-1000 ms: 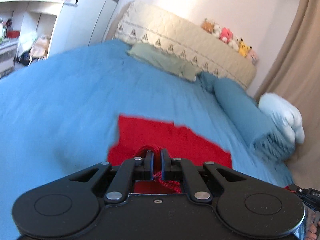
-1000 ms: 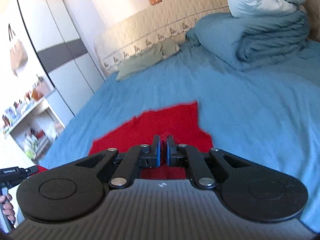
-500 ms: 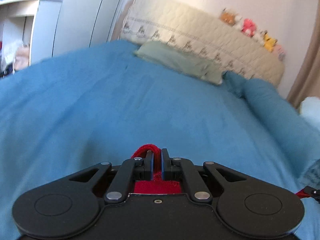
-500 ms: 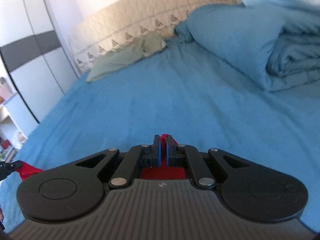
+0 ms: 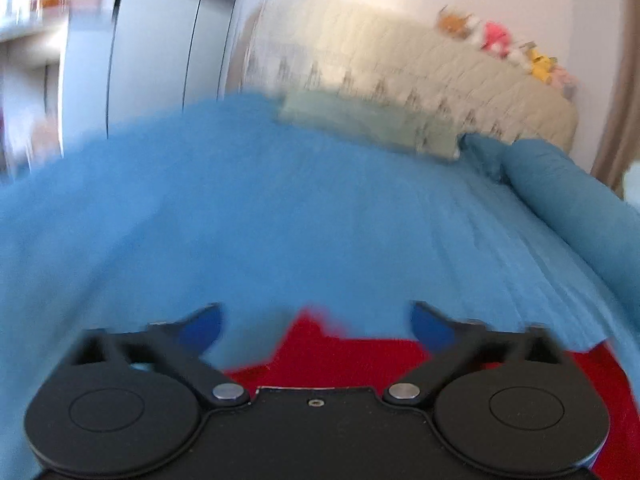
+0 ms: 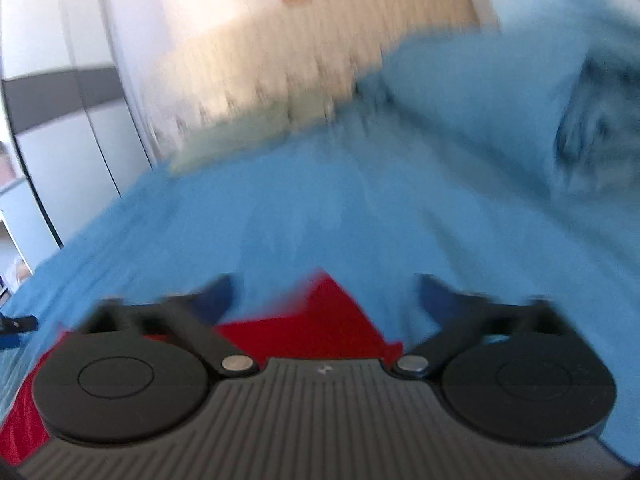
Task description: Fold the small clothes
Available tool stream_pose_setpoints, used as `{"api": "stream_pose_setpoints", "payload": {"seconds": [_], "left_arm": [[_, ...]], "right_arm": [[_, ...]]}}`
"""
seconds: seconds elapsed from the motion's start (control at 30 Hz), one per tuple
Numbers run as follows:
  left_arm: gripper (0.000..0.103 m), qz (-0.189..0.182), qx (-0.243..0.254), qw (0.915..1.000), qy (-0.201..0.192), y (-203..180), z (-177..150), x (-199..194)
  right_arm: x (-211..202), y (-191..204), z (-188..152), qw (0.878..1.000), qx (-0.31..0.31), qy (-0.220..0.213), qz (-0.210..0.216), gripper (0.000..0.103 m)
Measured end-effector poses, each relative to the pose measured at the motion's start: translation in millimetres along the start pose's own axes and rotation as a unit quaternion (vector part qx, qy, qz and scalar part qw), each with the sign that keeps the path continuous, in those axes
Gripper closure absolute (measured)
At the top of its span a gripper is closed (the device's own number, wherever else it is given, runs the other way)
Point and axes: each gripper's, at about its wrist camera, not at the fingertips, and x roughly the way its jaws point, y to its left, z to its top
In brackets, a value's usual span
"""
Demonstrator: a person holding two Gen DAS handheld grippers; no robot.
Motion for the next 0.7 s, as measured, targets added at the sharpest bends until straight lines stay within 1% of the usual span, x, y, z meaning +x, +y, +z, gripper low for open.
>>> {"api": "stream_pose_setpoints", "payload": {"seconds": [0.03,0.07,0.13,0.17,0.2,0.33,0.37,0.43,0.5,0.6,0.7], "left_arm": [[0.000,-0.010,0.022,0.9997,-0.009,-4,-3,-15],[0.000,-0.025,0.036,0.9990,-0.004,-7,-8,-24],[0.000,-0.056,0.047,0.9971,0.020,-9,-22,-36],[0.000,-0.066,0.045,0.9961,0.035,-8,-30,-38],[0.000,-0.074,0.042,0.9949,0.054,-7,-40,-38],[0.000,-0.076,0.027,0.9895,0.120,3,-77,-32],[0.000,-0.074,0.029,0.9895,0.121,4,-82,-32],[0.000,-0.072,0.049,0.9899,0.112,5,-89,-35],[0.000,-0.064,0.058,0.9896,0.115,1,-88,-36],[0.000,-0.057,0.059,0.9887,0.125,2,-84,-41],[0.000,-0.044,0.089,0.9847,0.143,-3,-81,-39]], "right_arm": [[-7,5,-2,1.000,-0.014,-0.003,0.012,0.000],[-14,10,-7,0.999,-0.028,0.004,0.030,0.000],[-22,19,-23,0.997,-0.049,0.022,0.050,0.000],[-22,23,-30,0.996,-0.057,0.046,0.060,0.000],[-21,25,-40,0.994,-0.064,0.060,0.061,0.000],[-8,27,-74,0.988,-0.074,0.127,0.054,0.000],[-5,27,-80,0.986,-0.082,0.136,0.048,0.000],[-2,28,-86,0.985,-0.100,0.136,0.038,0.000],[0,30,-87,0.985,-0.106,0.137,0.026,0.000],[-14,24,-88,0.986,-0.096,0.135,0.011,0.000],[-19,15,-84,0.985,-0.085,0.146,-0.022,0.000]]}}
